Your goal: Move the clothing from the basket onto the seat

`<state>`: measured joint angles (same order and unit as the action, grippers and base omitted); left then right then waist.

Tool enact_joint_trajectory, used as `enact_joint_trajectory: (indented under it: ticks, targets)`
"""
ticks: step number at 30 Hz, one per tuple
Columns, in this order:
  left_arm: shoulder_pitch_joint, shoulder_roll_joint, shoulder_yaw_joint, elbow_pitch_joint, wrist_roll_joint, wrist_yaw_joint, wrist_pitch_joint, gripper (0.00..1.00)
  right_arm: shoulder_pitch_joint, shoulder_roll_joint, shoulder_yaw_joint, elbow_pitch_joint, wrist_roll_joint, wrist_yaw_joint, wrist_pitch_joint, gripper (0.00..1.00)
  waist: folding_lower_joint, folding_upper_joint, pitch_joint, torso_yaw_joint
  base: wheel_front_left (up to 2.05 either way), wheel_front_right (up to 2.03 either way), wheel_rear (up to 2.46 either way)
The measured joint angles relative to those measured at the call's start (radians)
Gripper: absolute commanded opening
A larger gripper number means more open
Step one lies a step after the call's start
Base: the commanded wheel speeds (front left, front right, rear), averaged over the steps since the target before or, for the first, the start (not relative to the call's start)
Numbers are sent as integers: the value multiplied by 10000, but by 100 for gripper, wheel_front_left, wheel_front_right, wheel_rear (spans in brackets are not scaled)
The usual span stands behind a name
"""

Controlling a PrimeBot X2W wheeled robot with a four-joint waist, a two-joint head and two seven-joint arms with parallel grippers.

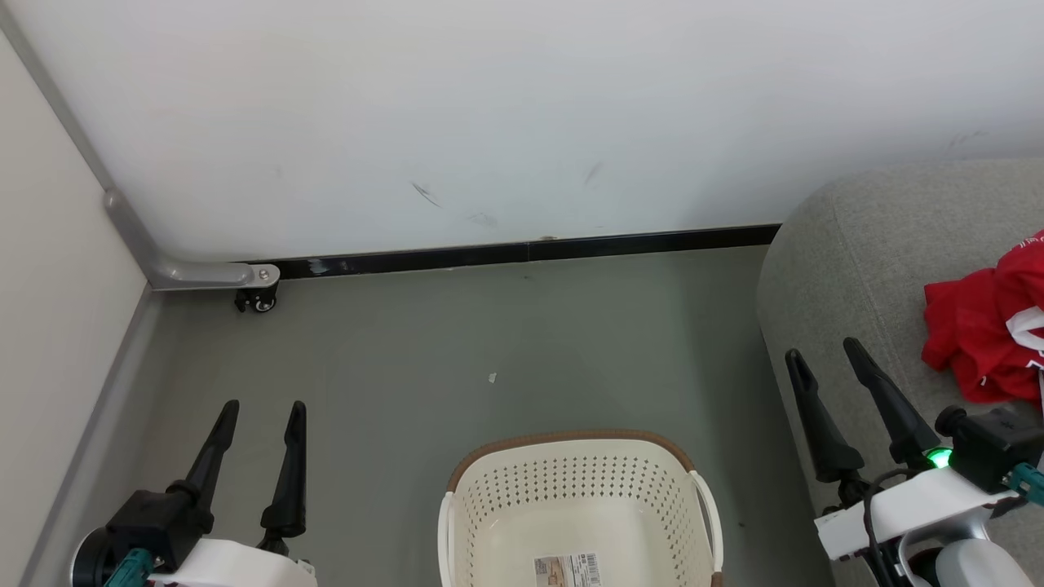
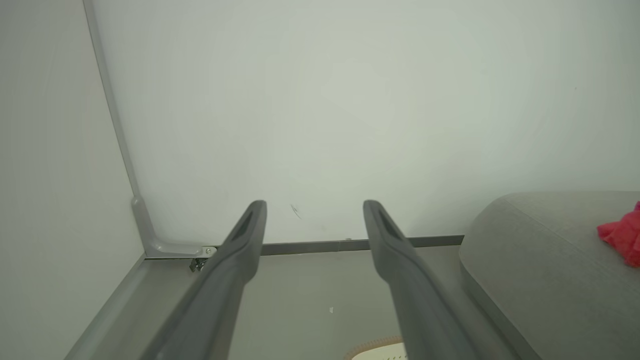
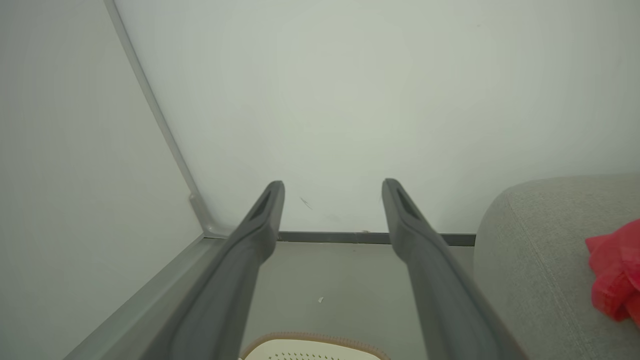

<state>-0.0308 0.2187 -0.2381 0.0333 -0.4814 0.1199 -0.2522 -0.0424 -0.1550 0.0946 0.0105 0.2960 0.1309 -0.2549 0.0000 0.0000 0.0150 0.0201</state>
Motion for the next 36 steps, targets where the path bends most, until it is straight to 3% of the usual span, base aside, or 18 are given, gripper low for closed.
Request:
enact_joint_trajectory:
  ticks: [24,25,36]
  targets:
    - [2,-364,456,42,493,-435,0,100,24,71,0,-61,-79,0,0,100,0,0,20,-62,0,0,0]
    - [3,-376,462,56,514,-437,0,0,24,73,0,-61,-79,0,0,0,0,0,17,-63,0,0,0]
    - [258,-736,305,635,94,-451,61,0,449,311,199,426,362,0,12,0,1,0,20,-65,0,0,0]
